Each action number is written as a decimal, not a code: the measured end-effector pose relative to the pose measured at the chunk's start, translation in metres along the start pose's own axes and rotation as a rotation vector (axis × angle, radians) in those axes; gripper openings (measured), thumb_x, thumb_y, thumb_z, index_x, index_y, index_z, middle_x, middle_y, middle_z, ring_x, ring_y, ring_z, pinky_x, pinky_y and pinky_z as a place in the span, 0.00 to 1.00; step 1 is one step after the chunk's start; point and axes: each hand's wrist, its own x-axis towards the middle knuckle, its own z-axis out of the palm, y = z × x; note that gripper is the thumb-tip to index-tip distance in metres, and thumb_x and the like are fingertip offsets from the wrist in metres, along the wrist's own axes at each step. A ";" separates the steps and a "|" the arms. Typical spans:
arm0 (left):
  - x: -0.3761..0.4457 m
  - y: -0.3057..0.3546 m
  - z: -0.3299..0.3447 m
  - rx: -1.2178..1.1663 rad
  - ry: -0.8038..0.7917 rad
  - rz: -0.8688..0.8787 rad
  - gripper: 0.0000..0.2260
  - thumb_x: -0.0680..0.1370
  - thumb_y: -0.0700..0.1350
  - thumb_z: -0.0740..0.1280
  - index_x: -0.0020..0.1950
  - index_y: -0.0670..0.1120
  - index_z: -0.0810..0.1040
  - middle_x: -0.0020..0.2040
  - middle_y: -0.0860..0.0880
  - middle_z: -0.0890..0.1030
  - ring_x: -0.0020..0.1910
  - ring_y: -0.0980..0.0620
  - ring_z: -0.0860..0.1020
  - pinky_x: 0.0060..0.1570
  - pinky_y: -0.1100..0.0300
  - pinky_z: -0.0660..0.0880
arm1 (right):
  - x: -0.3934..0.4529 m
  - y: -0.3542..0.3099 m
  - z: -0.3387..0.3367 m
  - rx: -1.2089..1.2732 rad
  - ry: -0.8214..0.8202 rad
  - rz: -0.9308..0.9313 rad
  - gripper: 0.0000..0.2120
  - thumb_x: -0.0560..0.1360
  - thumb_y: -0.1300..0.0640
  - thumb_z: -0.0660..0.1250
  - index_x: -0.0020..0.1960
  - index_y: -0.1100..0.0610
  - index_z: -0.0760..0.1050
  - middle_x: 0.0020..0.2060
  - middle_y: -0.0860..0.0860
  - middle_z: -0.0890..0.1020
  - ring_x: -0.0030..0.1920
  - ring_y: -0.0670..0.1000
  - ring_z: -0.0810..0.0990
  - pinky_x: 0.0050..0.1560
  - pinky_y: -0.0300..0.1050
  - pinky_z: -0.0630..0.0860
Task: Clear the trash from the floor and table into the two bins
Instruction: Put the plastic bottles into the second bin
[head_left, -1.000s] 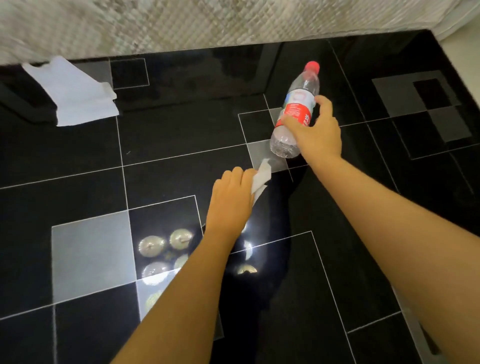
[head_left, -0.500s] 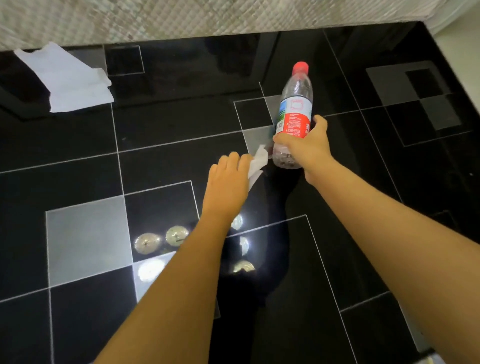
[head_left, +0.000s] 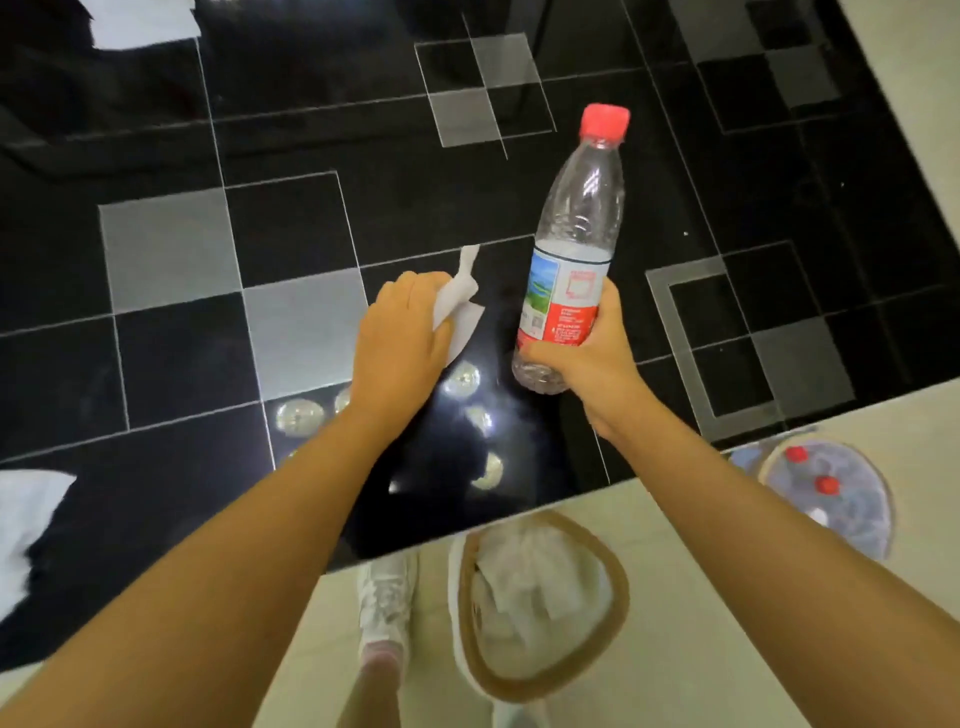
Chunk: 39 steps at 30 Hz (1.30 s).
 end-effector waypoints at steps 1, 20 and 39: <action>-0.017 0.012 -0.001 0.007 -0.013 -0.009 0.08 0.78 0.46 0.59 0.50 0.47 0.77 0.43 0.47 0.76 0.41 0.45 0.73 0.39 0.50 0.71 | -0.020 0.012 -0.007 0.014 0.000 0.016 0.40 0.63 0.69 0.76 0.67 0.49 0.61 0.53 0.44 0.76 0.51 0.43 0.78 0.43 0.33 0.77; -0.232 0.089 0.124 -0.003 -0.324 -0.006 0.10 0.79 0.50 0.59 0.57 0.48 0.75 0.48 0.50 0.76 0.42 0.51 0.71 0.41 0.57 0.65 | -0.124 0.218 -0.221 0.201 0.564 0.206 0.32 0.67 0.61 0.76 0.67 0.55 0.67 0.57 0.54 0.80 0.51 0.50 0.82 0.42 0.40 0.80; -0.190 0.182 0.230 -0.013 -0.501 0.121 0.16 0.77 0.52 0.57 0.60 0.46 0.75 0.52 0.47 0.79 0.49 0.45 0.76 0.44 0.55 0.70 | -0.087 0.283 -0.327 0.118 0.733 0.249 0.41 0.59 0.61 0.78 0.68 0.53 0.64 0.60 0.53 0.76 0.58 0.52 0.78 0.55 0.49 0.78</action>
